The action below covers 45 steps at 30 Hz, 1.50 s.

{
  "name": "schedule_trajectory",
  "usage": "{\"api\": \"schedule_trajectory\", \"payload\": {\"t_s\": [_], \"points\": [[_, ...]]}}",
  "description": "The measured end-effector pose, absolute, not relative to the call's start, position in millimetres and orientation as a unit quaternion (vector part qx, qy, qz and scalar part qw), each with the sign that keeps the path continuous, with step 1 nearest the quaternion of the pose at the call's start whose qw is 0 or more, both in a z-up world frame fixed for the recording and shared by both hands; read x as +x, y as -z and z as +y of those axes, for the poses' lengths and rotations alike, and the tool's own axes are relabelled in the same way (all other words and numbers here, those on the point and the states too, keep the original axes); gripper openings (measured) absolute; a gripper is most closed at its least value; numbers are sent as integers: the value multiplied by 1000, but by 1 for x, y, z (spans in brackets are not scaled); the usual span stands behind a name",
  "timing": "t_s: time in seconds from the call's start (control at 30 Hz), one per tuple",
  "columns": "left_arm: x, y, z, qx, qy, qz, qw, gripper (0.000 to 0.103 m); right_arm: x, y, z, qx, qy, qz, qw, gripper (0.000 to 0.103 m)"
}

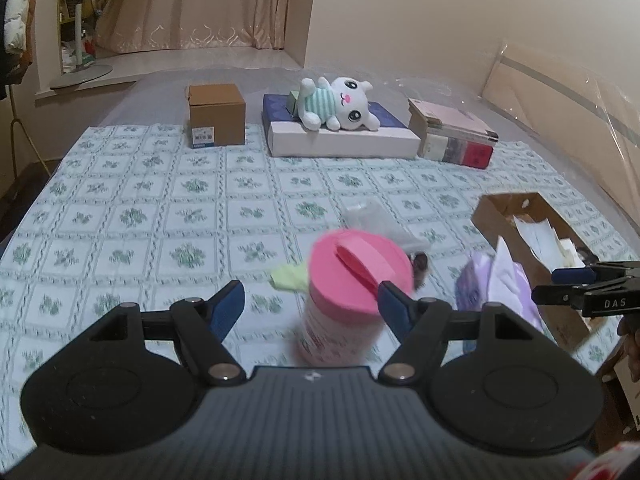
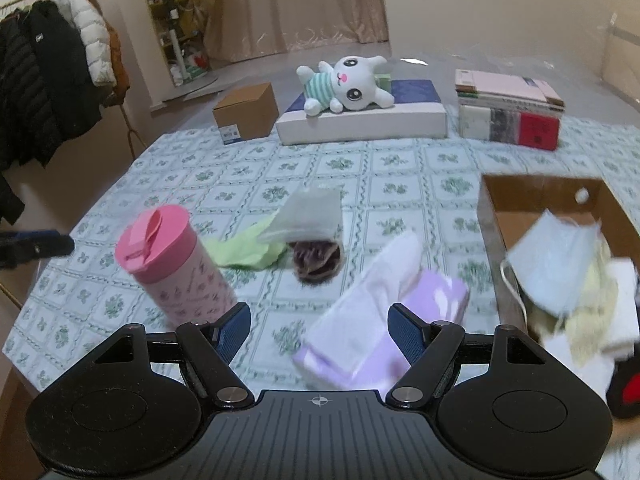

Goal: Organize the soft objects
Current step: 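Grasp the clear plastic bag with the right gripper while the left moves to the green cloth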

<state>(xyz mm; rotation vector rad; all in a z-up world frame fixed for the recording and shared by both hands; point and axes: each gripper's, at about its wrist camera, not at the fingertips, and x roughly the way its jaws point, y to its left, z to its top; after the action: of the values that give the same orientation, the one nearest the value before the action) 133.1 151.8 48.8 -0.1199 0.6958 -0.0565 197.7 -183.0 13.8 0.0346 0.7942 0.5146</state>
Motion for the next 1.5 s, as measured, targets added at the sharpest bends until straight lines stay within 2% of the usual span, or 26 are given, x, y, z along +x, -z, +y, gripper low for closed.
{"api": "schedule_trajectory", "payload": {"t_s": [0.33,0.63,1.1,1.27,1.43,1.47,1.5], "points": [[214,-57,198,-54,57,362,929,70,281,-21,-154,1,-287,411,865,75],[288,-28,219,-52,94,408,907,70,368,-5,-123,19,-289,465,837,76],[366,42,219,-34,154,469,869,70,463,67,-76,67,-270,550,787,92],[376,61,216,-37,163,480,861,70,474,87,-52,47,-271,560,782,93],[381,72,213,-32,170,487,856,70,472,95,-31,-17,-274,553,787,92],[382,73,212,-30,172,488,855,70,470,95,-32,-24,-274,550,789,92],[383,73,211,-29,176,488,854,70,470,96,-32,-26,-274,547,790,86]]}}
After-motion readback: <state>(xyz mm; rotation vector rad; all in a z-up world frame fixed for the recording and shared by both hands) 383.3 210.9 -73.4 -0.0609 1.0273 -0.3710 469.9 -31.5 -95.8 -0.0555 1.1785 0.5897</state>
